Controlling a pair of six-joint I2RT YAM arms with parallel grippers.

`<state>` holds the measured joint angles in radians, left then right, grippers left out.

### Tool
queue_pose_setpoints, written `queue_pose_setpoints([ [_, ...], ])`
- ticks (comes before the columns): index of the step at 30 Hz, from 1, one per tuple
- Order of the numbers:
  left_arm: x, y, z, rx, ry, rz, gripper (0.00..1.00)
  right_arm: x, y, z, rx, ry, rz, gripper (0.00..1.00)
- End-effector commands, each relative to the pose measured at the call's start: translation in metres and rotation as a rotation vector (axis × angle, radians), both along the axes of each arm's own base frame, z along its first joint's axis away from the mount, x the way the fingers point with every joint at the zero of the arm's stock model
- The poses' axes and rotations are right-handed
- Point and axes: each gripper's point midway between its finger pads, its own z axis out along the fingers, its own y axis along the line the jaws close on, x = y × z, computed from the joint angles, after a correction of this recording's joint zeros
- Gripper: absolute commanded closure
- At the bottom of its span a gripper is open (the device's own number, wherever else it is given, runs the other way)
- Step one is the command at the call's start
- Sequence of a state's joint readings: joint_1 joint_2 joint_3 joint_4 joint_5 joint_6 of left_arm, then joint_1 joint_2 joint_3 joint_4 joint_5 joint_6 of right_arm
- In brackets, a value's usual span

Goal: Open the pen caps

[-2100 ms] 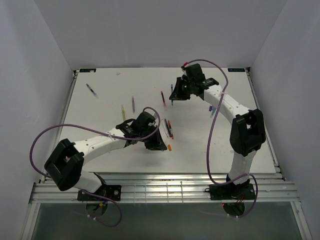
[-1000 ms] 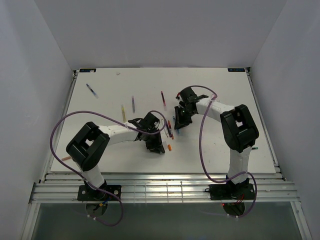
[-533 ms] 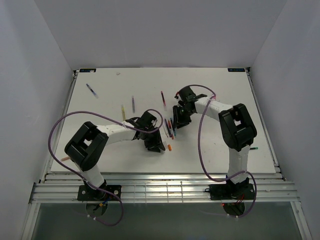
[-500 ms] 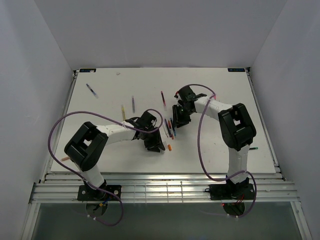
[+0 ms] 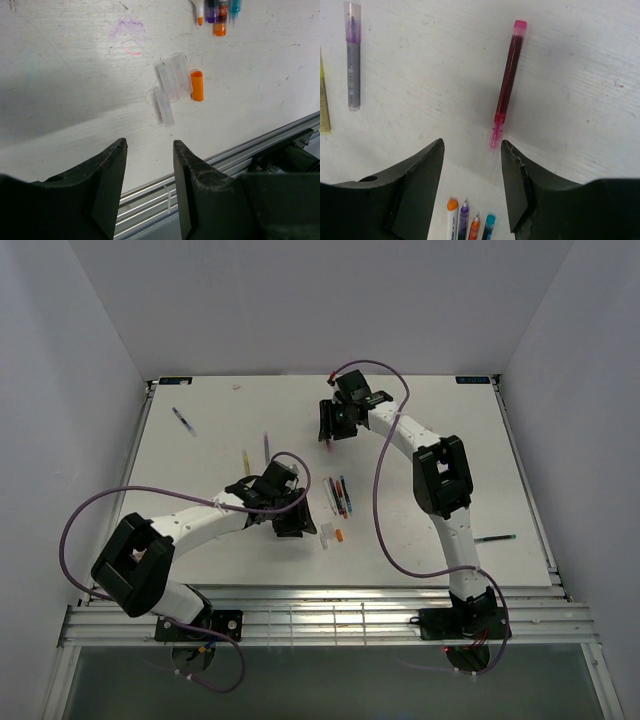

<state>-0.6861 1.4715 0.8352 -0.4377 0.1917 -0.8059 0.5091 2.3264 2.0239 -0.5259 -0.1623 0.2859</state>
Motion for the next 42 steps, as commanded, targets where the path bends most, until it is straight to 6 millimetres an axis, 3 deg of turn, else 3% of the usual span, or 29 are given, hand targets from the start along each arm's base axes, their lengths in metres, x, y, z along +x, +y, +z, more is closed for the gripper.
queue_pose_setpoints([
  [1, 0.0, 0.01, 0.009, 0.008, -0.052, 0.01, 0.47, 0.006, -0.004, -0.023, -0.067, 0.025, -0.011, 0.44],
  [6, -0.008, 0.017, 0.012, -0.01, -0.058, 0.03, 0.47, 0.018, -0.002, -0.038, -0.09, -0.01, -0.026, 0.45],
  [12, -0.016, 0.023, 0.007, -0.011, -0.049, 0.049, 0.47, 0.012, 0.01, -0.065, -0.169, 0.016, 0.013, 0.49],
  [20, -0.018, 0.021, 0.015, -0.042, -0.045, 0.057, 0.47, -0.02, -0.017, -0.1, -0.401, 0.091, -0.018, 0.72],
  [22, -0.017, 0.019, 0.02, -0.05, -0.046, 0.057, 0.47, -0.02, -0.016, -0.095, -0.395, 0.083, -0.012, 0.83],
  [26, -0.013, 0.009, 0.038, -0.093, -0.058, 0.033, 0.48, -0.007, 0.003, -0.056, -0.272, 0.027, -0.005, 0.91],
  [28, -0.011, 0.003, 0.05, -0.127, -0.068, 0.017, 0.48, 0.009, 0.01, -0.022, -0.175, -0.016, -0.027, 0.91],
  [30, -0.005, -0.005, 0.066, -0.161, -0.093, 0.01, 0.48, 0.015, 0.022, 0.011, -0.049, -0.031, -0.03, 0.92],
  [32, -0.001, -0.011, 0.078, -0.192, -0.1, 0.005, 0.48, 0.018, 0.023, 0.032, 0.044, -0.017, -0.031, 0.92],
  [33, 0.003, -0.015, 0.09, -0.217, -0.111, 0.009, 0.48, 0.016, 0.024, 0.053, 0.091, -0.024, -0.037, 0.92],
  [35, 0.006, -0.021, 0.099, -0.243, -0.11, 0.013, 0.48, 0.002, 0.028, 0.063, 0.138, 0.001, -0.003, 0.92],
  [36, 0.009, -0.024, 0.107, -0.261, -0.118, 0.017, 0.48, -0.007, 0.027, 0.09, 0.17, -0.027, 0.008, 0.92],
  [37, 0.01, -0.026, 0.11, -0.272, -0.111, 0.028, 0.48, -0.027, 0.029, 0.075, 0.175, 0.024, 0.029, 0.92],
  [38, 0.011, -0.028, 0.112, -0.281, -0.111, 0.033, 0.48, -0.038, 0.029, 0.079, 0.19, 0.031, 0.039, 0.92],
  [39, 0.014, -0.03, 0.117, -0.29, -0.119, 0.039, 0.48, -0.053, 0.026, 0.104, 0.222, 0.004, 0.052, 0.92],
  [40, 0.015, -0.031, 0.118, -0.294, -0.117, 0.051, 0.48, -0.065, 0.03, 0.107, 0.248, 0.018, 0.059, 0.92],
  [41, 0.017, -0.031, 0.119, -0.294, -0.12, 0.059, 0.48, -0.086, 0.023, 0.087, 0.233, 0.08, 0.059, 0.92],
  [42, 0.021, -0.032, 0.123, -0.3, -0.135, 0.065, 0.48, -0.099, 0.022, 0.104, 0.263, 0.065, 0.07, 0.92],
])
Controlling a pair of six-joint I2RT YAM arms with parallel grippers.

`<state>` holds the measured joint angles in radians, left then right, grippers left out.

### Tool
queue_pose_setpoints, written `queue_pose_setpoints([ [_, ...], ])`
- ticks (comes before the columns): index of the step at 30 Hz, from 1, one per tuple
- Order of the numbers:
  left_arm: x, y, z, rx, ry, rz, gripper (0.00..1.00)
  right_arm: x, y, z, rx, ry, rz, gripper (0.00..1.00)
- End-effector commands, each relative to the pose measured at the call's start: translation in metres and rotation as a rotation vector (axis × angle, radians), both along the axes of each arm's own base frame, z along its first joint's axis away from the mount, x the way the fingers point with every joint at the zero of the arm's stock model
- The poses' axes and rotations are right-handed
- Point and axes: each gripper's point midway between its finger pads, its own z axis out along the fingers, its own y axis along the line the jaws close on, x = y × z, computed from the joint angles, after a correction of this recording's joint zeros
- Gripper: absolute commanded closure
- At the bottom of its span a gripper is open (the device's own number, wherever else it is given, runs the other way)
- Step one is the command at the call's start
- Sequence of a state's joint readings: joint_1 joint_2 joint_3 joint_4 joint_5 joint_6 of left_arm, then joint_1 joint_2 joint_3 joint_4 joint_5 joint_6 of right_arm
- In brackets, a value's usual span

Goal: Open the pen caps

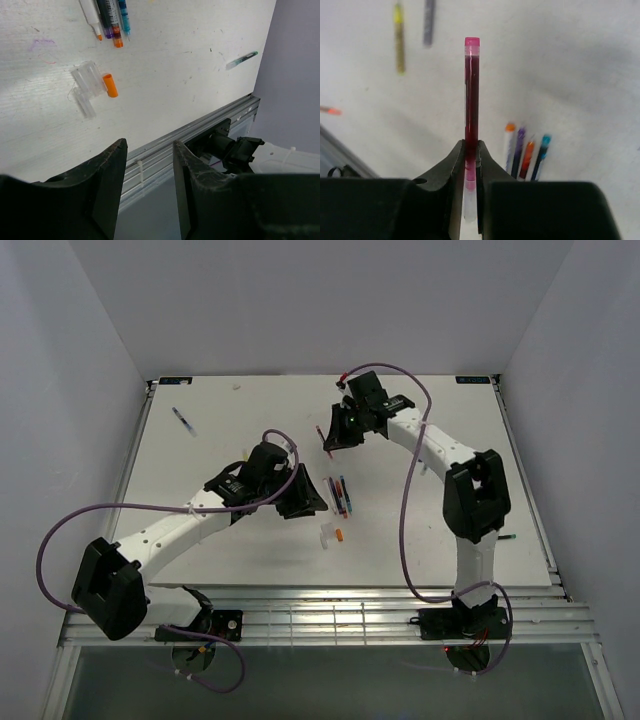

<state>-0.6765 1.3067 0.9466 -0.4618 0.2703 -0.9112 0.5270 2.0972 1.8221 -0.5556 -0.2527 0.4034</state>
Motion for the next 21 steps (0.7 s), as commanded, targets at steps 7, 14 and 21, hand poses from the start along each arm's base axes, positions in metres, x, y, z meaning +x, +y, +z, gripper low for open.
queue_pose_setpoints([
  [7, 0.021, -0.012, 0.03, -0.047, -0.052, 0.03, 0.47, -0.114, 0.031, 0.061, 0.239, 0.039, 0.13, 0.92],
  [14, 0.027, -0.018, 0.033, -0.086, -0.034, 0.064, 0.46, -0.14, 0.031, 0.064, 0.242, 0.051, 0.151, 0.92],
  [21, 0.022, -0.015, 0.022, -0.078, 0.007, 0.083, 0.47, -0.148, 0.029, 0.069, 0.271, 0.055, 0.144, 0.92],
])
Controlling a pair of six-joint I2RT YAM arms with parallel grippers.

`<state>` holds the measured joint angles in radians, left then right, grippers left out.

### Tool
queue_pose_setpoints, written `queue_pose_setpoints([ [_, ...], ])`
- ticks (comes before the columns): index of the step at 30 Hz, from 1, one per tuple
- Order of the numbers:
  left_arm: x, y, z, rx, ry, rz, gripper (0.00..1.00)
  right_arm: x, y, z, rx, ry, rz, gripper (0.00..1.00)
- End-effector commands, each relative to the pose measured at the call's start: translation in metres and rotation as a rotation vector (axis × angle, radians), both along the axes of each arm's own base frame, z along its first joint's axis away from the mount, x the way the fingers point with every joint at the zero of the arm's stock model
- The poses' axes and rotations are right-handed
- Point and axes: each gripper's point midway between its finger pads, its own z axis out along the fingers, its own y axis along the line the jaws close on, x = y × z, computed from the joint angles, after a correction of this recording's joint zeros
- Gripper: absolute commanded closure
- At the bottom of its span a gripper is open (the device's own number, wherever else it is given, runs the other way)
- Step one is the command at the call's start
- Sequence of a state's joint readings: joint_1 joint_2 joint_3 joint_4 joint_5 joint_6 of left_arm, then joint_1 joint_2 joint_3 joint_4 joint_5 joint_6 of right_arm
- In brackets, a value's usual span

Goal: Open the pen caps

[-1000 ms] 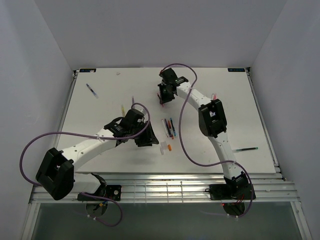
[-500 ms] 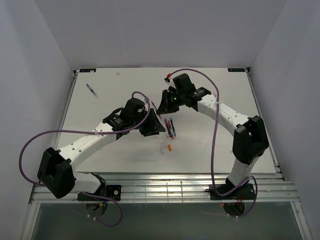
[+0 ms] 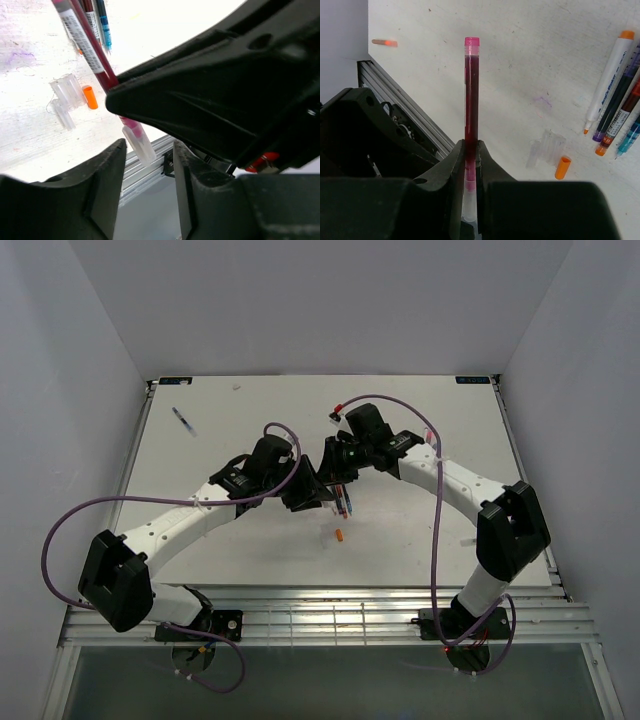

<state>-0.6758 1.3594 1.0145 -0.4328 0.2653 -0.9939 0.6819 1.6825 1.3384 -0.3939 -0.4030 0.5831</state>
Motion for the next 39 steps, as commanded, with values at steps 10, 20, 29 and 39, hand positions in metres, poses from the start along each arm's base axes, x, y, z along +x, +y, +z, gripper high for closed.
queue_pose_setpoints([
  [10, 0.003, -0.001, 0.003, -0.017, 0.005, 0.016, 0.67, -0.004, 0.016, 0.034, 0.122, -0.022, 0.014, 0.92],
  [20, -0.001, 0.004, -0.002, 0.018, 0.015, 0.003, 1.0, -0.005, 0.021, 0.019, 0.109, -0.009, 0.078, 0.72],
  [29, -0.003, 0.004, -0.001, 0.02, 0.017, -0.008, 1.0, -0.007, 0.032, 0.01, 0.104, 0.022, 0.108, 0.92],
  [39, -0.044, 0.012, -0.043, 0.007, 0.153, -0.003, 1.0, 0.087, 0.021, 0.028, 0.13, 0.032, -0.159, 0.92],
])
